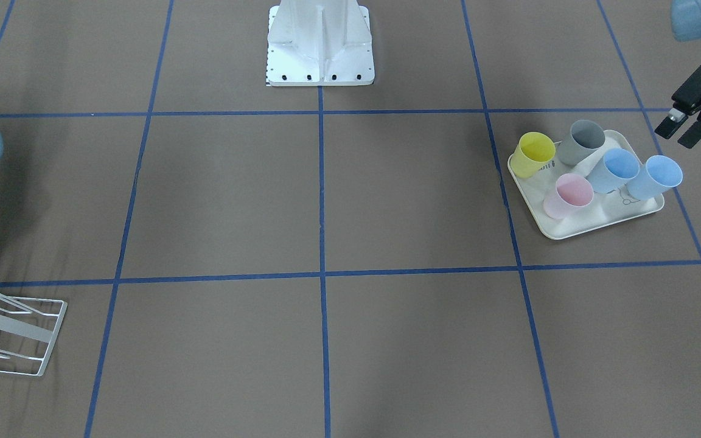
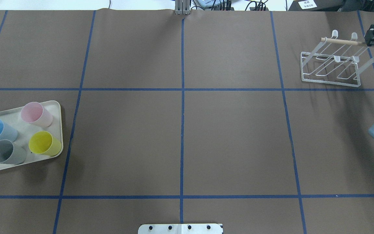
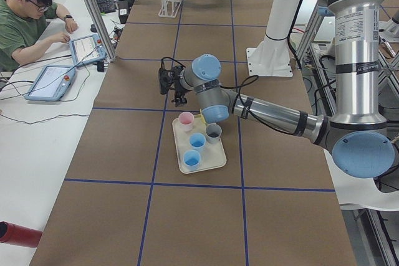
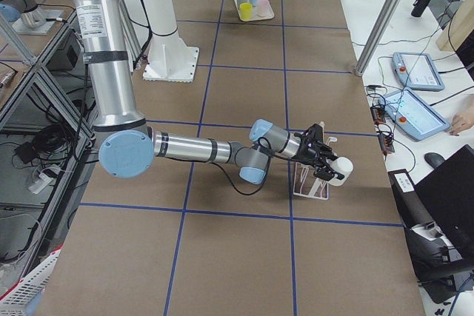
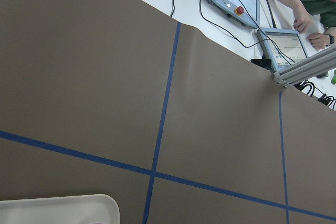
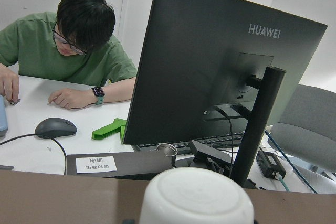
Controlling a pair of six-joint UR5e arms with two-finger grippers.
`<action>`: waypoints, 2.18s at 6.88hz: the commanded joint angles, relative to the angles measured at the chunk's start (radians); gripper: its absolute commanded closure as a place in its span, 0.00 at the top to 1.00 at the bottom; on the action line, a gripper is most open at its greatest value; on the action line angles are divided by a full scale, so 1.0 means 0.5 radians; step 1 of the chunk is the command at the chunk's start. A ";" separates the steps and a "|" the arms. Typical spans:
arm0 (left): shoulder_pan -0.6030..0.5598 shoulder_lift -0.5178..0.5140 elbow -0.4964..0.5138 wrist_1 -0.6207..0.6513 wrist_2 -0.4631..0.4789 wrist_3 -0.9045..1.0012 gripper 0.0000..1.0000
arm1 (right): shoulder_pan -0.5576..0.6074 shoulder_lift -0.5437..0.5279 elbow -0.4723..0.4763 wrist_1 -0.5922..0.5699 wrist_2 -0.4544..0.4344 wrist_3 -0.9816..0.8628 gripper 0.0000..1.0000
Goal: Transfer IKEA cup to right arm and place on rack
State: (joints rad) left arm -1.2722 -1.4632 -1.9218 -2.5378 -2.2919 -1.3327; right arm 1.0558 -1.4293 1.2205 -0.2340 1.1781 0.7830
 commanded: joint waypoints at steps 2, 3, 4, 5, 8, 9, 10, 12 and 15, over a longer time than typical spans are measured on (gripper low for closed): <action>0.001 0.000 0.006 0.001 0.003 -0.001 0.99 | -0.001 0.002 0.001 -0.001 0.003 0.002 0.20; 0.001 0.000 0.006 0.001 0.003 -0.001 0.99 | -0.001 -0.001 0.001 -0.001 0.003 0.002 0.20; 0.004 0.000 0.006 0.001 0.003 -0.001 0.99 | 0.002 -0.001 0.001 -0.001 0.003 0.002 0.20; 0.004 0.000 0.006 0.001 0.006 -0.001 0.99 | 0.002 -0.004 0.001 -0.001 0.003 0.002 0.20; 0.004 -0.003 0.006 0.001 0.009 -0.001 0.99 | 0.002 -0.007 -0.014 -0.001 0.003 0.002 0.31; 0.004 -0.003 0.006 0.001 0.009 -0.001 0.99 | 0.005 -0.007 -0.017 -0.001 0.003 0.002 0.69; 0.004 -0.003 0.006 0.004 0.006 -0.001 0.99 | 0.005 -0.007 -0.014 -0.001 0.003 0.008 0.98; 0.004 -0.003 0.009 0.004 0.003 -0.001 0.99 | 0.008 -0.007 -0.011 0.002 0.003 0.029 0.99; 0.004 -0.025 0.027 0.007 0.000 -0.001 0.99 | 0.030 -0.001 0.019 0.008 0.009 0.151 0.99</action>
State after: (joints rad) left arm -1.2701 -1.4697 -1.9112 -2.5353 -2.2906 -1.3330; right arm 1.0649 -1.4305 1.2199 -0.2324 1.1803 0.8224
